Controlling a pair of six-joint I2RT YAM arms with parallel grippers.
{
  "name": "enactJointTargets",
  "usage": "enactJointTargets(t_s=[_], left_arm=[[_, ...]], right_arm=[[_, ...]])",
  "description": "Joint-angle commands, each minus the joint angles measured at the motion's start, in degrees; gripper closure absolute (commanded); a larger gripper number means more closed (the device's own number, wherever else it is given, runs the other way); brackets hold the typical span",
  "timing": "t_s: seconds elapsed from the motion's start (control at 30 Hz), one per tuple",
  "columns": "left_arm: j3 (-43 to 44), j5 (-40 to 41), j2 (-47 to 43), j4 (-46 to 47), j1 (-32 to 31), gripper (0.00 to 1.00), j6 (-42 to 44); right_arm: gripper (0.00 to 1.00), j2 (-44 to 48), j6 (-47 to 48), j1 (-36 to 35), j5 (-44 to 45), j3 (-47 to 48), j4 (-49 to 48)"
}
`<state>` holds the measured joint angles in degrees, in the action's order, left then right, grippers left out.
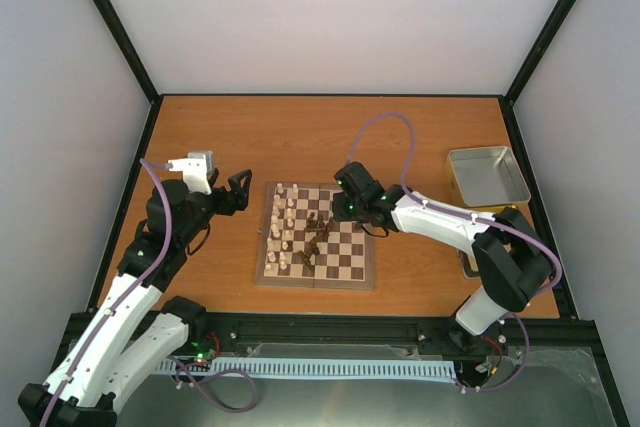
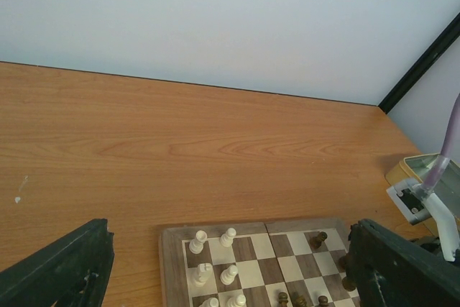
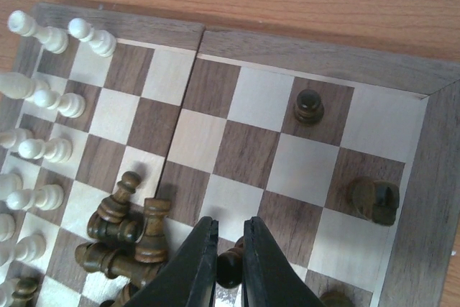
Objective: Set up the chess pieces on the board
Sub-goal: Place the chess piece on the chessboard.
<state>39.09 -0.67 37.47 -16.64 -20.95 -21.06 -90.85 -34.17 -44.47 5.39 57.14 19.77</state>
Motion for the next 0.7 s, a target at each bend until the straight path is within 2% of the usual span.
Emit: enactJointTargets(t_s=[0.0, 0.67], left_arm=[[0.5, -0.1, 0.4, 1.7, -0.2, 0.10, 0.4], [0.5, 0.6, 1.0, 1.4, -0.2, 0.10, 0.7]], right_arm=[[0.90, -2.0, -1.7, 1.6, 0.1, -0.4, -2.2], [0.88, -8.1, -0.8, 3.4, 0.3, 3.6, -3.8]])
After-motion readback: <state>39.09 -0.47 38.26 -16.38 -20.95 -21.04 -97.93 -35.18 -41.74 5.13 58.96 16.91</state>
